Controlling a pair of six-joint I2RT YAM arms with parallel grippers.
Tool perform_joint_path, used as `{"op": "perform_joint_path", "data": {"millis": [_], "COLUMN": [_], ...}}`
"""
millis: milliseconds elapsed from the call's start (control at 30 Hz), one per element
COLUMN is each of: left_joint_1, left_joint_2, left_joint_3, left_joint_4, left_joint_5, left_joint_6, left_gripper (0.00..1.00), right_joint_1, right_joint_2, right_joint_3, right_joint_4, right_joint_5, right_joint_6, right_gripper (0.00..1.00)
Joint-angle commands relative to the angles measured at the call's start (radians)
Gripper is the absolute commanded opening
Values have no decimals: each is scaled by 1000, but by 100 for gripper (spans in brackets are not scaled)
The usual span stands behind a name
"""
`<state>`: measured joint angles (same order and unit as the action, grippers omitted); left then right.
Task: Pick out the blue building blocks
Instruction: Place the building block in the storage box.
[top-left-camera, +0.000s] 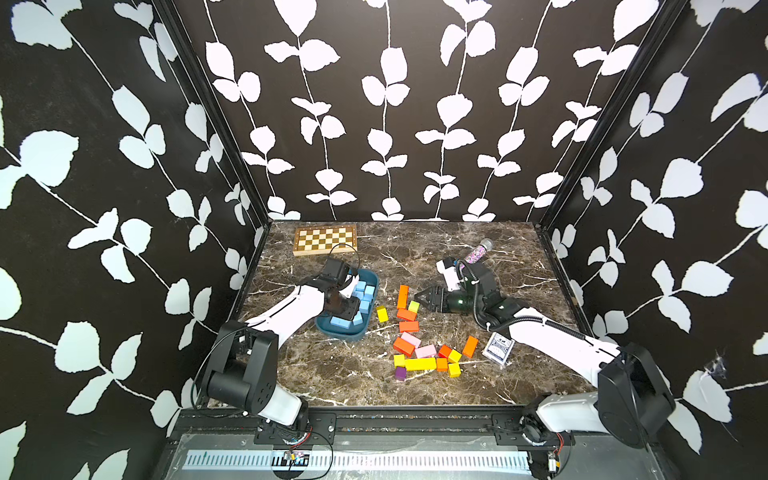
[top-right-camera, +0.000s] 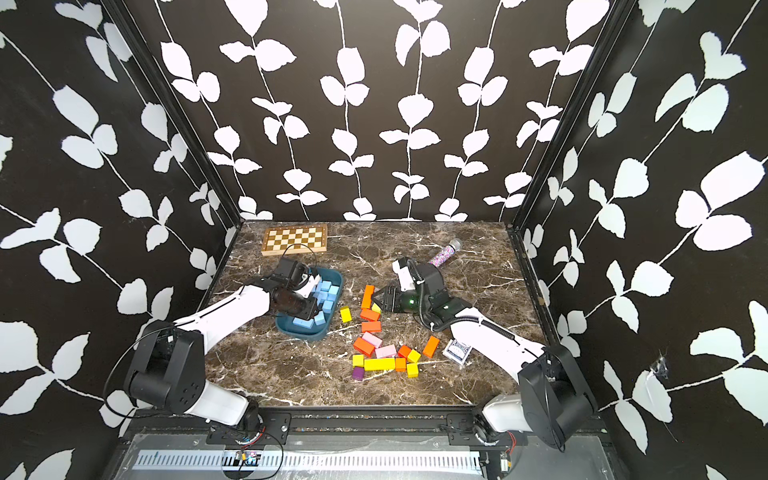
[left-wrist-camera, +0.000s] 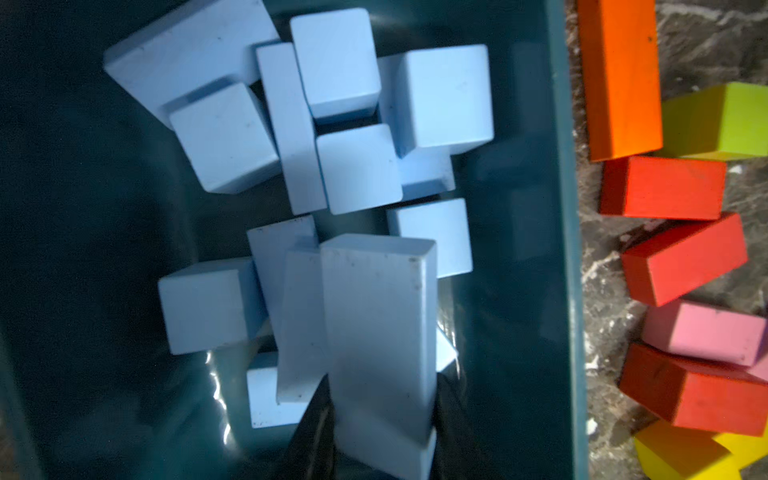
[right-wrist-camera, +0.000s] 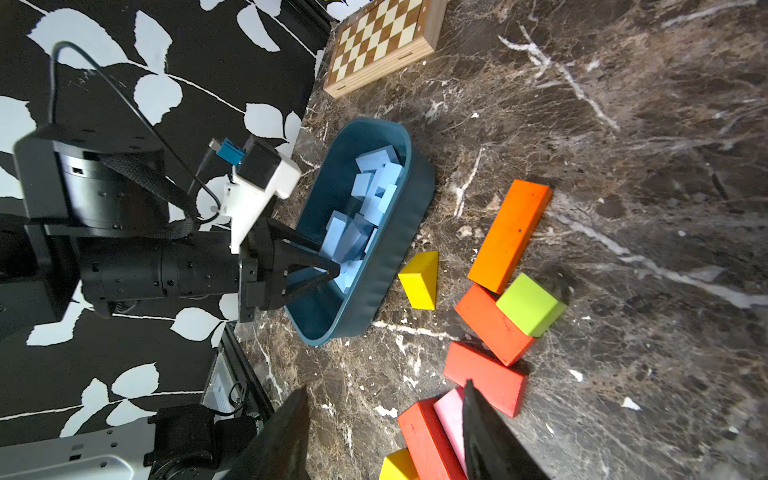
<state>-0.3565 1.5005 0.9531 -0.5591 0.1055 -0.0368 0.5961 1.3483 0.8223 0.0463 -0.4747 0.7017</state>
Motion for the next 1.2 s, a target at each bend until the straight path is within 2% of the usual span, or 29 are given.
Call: {"op": "perform_joint_path", "data": {"millis": [0,133,300,433,467,500,533,567,600,700,767,867,1000,1067,1167], "left_joint_1": [1,2,14,23,23,25,27,28,30,31,38,71,93,124,160], "left_joint_2": [-27,-65,-126,-186,-199,-212,-226,-240,-255,-312,-370,-484,-567,-543,-470], "left_joint_3": [22,6,-7,-4,-3,-3,-4,-5,-7,-17,-48,-170,-402,-476,-544], "left_joint_4": [-30,-32,-38,-45,-45,-48,-49,-50,-51,-31,38,260,620,719,843], "left_joint_5": [-47,-69,-57,-71,-76,-81,-85,-88,-92,-141,-217,-281,-450,-424,-383], "left_joint_6": [0,1,32,63,70,76,83,90,100,140,165,233,238,242,223], "left_gripper": [19,27,51,64,68,70,73,80,98,99,99,99,99,99,99], "right_joint_1": [-1,0,-7,-40,-54,-72,-93,-113,-134,-193,-218,-231,-247,-271,-322], "right_joint_2": [-29,-47,-63,-89,-99,-111,-121,-131,-144,-171,-181,-197,-225,-221,-190], "right_joint_3": [-2,7,21,43,48,51,56,62,66,84,98,80,-37,-93,-136], "right_joint_4": [-46,-99,-174,-262,-272,-289,-310,-327,-342,-394,-428,-410,-216,-109,-27], "right_joint_5": [47,87,179,252,260,272,281,288,300,367,468,680,927,986,971], "right_joint_6": [-22,-45,-46,-83,-92,-100,-112,-123,-143,-240,-307,-394,-487,-520,-570], "right_gripper": [56,56,58,62,65,98,99,99,99,99,99,99,99,99,99]}}
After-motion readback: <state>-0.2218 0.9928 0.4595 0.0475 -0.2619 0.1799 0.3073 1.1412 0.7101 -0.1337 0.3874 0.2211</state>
